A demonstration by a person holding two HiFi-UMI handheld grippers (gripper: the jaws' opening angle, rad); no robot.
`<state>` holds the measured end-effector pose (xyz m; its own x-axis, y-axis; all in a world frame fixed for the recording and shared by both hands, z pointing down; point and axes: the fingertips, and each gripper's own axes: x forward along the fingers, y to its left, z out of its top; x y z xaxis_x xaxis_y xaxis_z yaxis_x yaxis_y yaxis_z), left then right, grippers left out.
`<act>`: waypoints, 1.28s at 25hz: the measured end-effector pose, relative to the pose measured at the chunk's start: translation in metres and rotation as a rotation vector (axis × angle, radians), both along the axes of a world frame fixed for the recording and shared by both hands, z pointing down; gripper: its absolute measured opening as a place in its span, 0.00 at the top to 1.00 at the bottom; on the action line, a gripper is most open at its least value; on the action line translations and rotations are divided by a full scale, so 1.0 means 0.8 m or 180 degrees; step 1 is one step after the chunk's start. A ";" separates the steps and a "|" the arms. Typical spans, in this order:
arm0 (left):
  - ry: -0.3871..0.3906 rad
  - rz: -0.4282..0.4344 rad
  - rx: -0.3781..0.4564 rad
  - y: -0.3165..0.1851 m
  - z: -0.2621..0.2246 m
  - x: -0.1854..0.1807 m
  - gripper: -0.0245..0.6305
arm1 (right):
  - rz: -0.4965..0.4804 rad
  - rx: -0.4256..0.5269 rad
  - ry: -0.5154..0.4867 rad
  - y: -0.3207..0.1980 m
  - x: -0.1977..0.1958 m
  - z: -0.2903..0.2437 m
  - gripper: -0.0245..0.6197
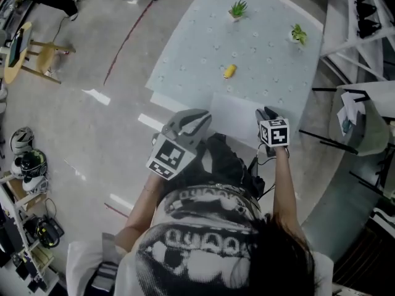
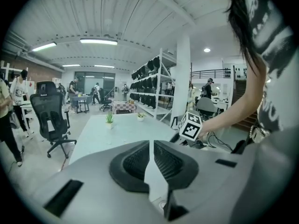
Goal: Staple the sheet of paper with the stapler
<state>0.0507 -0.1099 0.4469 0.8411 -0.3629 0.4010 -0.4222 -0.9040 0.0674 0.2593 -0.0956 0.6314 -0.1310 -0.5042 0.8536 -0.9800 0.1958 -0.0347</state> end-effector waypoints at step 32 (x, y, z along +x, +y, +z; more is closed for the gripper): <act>-0.0279 -0.0710 0.0021 -0.015 0.010 -0.043 0.92 | 0.0321 0.0178 -0.0860 -0.073 -0.049 -0.010 0.95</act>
<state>0.0161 -0.1221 0.4548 0.7021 -0.5387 0.4658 -0.6154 -0.7881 0.0162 0.2203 -0.1538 0.6233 -0.2967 -0.5715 0.7651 -0.9513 0.1069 -0.2891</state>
